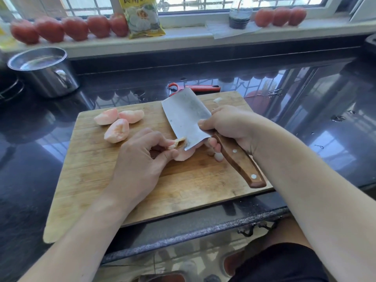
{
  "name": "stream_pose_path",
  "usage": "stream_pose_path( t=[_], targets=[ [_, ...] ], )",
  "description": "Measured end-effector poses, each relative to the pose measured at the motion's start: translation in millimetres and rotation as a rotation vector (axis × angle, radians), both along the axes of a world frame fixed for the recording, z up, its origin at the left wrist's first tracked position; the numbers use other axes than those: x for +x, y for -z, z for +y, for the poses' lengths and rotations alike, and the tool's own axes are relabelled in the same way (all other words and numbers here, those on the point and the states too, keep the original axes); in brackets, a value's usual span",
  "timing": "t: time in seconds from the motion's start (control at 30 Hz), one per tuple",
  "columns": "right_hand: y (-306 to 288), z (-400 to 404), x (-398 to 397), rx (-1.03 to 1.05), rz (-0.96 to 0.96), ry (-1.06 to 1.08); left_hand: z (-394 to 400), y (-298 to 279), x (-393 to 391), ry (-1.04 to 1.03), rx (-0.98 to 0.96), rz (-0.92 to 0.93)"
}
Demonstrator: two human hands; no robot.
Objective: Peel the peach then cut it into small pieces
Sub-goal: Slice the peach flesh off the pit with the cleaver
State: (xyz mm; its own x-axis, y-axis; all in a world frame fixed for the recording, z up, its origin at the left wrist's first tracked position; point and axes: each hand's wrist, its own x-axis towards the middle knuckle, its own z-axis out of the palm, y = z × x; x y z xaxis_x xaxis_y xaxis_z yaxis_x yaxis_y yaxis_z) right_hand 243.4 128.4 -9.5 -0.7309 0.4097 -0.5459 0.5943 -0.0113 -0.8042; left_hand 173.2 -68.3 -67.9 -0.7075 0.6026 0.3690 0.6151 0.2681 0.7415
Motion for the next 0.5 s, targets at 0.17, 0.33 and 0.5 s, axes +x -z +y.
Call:
stream_pose_path(
  t=[0.17,0.33,0.5],
  targets=[
    [2.4,-10.1,-7.6,0.054,0.037,0.074,-0.8,2.2,0.5,0.005,0.002,0.025],
    [10.3,-11.3,-5.9,0.038,0.078,0.104,-0.3,5.1,1.0,-0.014,-0.004,0.058],
    [9.5,-15.9,-7.0,0.093,0.093,0.086,-0.1,5.8,0.3,-0.021,-0.012,0.068]
  ],
)
